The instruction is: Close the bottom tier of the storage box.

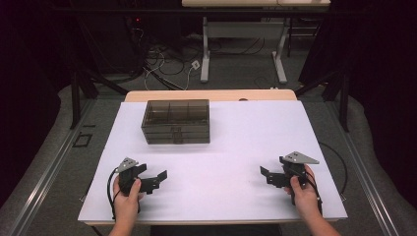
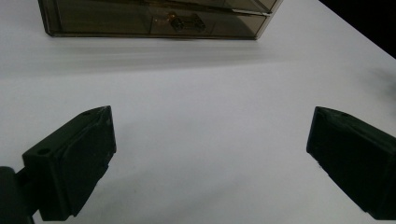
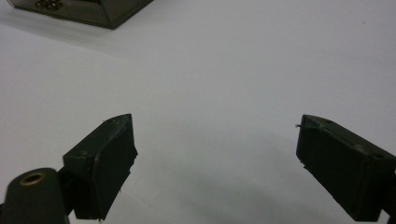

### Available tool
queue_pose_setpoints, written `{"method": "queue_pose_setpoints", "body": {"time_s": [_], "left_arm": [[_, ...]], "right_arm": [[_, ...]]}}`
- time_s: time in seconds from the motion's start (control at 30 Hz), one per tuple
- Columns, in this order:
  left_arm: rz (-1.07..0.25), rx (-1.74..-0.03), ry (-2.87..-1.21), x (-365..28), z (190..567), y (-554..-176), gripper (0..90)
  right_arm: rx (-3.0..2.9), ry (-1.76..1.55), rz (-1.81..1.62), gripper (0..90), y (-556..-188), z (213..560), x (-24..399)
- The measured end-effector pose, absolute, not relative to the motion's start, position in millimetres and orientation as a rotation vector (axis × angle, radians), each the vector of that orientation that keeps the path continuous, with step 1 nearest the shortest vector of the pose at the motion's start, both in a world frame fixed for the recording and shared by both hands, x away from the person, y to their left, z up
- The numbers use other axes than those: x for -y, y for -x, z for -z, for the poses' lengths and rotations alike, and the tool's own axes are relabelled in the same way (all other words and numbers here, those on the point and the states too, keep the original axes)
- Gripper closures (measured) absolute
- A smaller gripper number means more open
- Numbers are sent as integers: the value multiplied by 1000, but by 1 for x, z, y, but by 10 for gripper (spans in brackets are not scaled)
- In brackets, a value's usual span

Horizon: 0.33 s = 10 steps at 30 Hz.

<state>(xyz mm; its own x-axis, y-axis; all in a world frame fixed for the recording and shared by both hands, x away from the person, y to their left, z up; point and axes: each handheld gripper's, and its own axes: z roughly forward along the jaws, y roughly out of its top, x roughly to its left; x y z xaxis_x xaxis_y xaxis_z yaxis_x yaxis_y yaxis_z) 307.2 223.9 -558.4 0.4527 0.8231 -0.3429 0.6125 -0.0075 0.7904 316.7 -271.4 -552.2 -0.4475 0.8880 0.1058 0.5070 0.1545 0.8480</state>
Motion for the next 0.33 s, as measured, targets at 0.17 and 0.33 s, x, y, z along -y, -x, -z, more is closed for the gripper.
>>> {"method": "queue_pose_setpoints", "body": {"time_s": [0.17, 0.33], "left_arm": [[-264, -1251, -1703, -224, 559, -307, 17], [-268, -1250, -1709, -224, 559, -308, 17]], "right_arm": [[-2013, -1328, -1218, 115, -317, 552, 271], [-2014, -1330, -1211, 115, -317, 553, 271]]}}
